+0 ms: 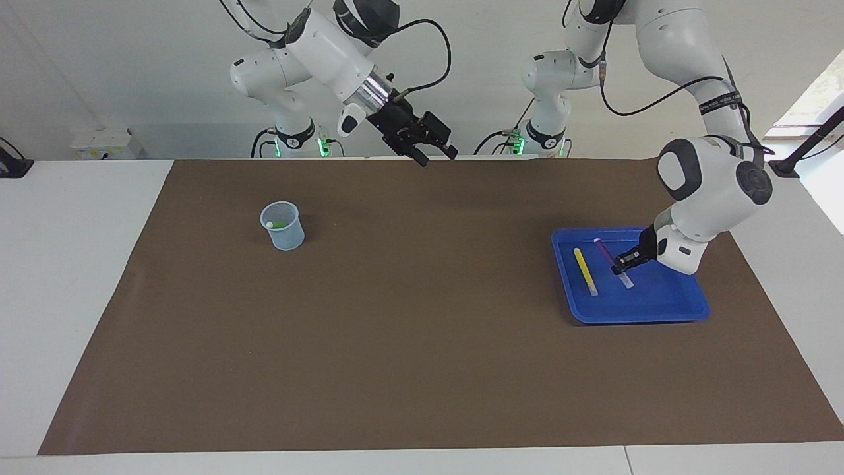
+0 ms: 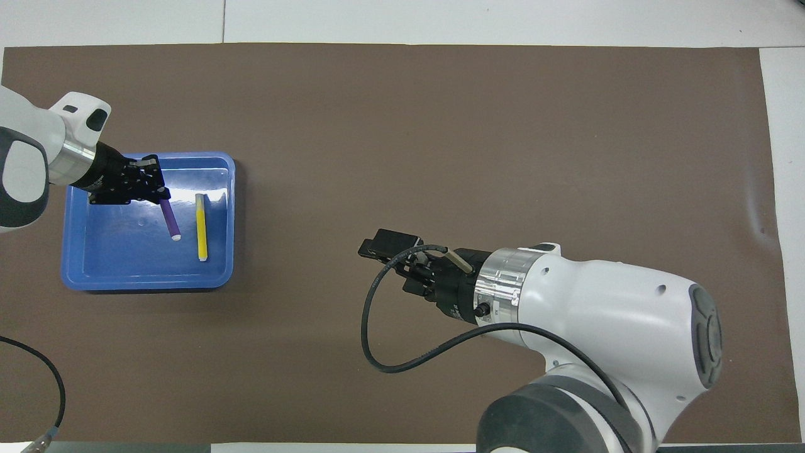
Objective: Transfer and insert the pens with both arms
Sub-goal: 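Grasp the purple pen with the left gripper and lift it, then pass the purple pen to the right gripper between both grippers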
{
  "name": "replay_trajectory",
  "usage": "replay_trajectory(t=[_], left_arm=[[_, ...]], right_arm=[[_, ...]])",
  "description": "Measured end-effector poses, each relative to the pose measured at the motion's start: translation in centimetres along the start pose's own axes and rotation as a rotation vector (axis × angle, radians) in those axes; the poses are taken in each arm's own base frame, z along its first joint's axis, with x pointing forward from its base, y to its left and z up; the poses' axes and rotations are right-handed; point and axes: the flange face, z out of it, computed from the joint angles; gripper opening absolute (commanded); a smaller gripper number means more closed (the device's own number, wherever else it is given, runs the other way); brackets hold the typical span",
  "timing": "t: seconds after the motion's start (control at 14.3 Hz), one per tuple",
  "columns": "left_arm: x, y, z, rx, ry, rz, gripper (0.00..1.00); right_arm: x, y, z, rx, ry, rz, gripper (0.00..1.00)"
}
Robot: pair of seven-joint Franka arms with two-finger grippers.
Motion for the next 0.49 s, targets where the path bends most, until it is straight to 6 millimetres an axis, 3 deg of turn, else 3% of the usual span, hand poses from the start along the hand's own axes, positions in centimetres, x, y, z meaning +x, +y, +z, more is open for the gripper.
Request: replay_trajectory(t=[0.28,0.49], left_arm=[[-3.9,3.6,-5.6,-0.119,-0.152,-0.3,0.0],[-8.4,8.1,-7.8,-0.18,-0.288,-0.485,0.0]], right_arm=[[-0.1,0.0,0.1,-0.001,-0.002,-0.002,1.0],[-0.8,-0.4,1.1,0.016,0.019,-0.009,1.0]])
